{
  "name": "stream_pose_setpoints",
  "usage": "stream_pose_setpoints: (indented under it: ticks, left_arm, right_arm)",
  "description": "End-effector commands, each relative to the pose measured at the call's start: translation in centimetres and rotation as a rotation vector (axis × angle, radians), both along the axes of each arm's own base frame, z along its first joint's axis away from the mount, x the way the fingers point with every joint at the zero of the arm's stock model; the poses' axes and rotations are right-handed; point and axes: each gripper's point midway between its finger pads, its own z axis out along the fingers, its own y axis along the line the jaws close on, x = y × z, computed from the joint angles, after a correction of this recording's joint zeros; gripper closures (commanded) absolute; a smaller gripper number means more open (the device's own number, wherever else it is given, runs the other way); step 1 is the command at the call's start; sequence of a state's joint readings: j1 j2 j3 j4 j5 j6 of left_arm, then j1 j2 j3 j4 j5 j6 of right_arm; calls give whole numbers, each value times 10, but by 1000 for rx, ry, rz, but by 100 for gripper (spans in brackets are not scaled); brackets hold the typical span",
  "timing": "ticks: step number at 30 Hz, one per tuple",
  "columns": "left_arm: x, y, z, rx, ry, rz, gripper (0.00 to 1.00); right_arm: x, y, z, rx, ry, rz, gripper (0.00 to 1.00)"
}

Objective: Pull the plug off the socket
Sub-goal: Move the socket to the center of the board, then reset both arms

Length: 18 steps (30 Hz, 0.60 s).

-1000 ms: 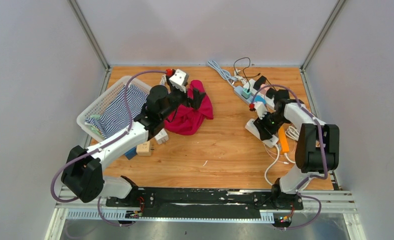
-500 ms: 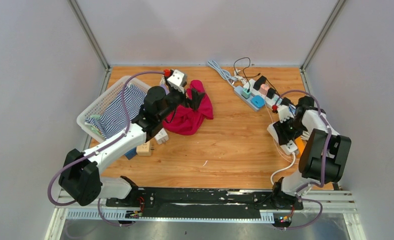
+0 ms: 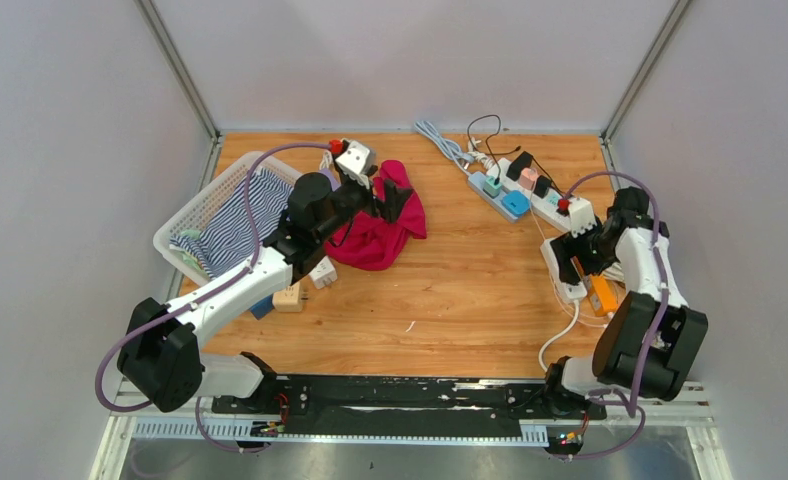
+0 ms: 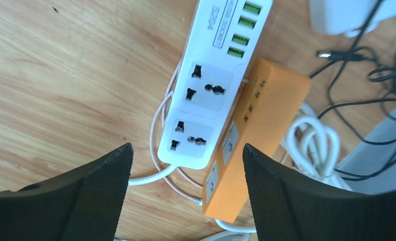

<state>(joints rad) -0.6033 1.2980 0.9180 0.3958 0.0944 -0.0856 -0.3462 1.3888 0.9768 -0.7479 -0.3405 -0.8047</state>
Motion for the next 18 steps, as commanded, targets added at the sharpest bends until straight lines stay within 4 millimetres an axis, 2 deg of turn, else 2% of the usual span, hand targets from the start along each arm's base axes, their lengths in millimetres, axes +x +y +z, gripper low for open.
stream_pose_setpoints:
  ticks: [1, 3, 5, 12, 15, 18]
  left_arm:
    - [-7, -8, 9, -27, -8, -59, 0]
    - [-9, -11, 9, -35, -2, -78, 0]
    - [-11, -13, 11, -45, 3, -94, 0]
    - [-17, -26, 16, -93, 43, -150, 0]
    - [-20, -30, 19, -93, 35, -145, 0]
    - [-25, -34, 18, -51, 18, -119, 0]
  right_arm:
    - [3, 14, 39, 72, -86, 16, 17]
    - [7, 18, 56, 84, -136, 26, 12]
    - [14, 21, 78, 93, -206, 23, 1]
    - [26, 43, 167, 164, -466, 47, 0]
    - [27, 51, 190, 224, -533, 23, 0]
    - [31, 57, 202, 295, -563, -25, 0]
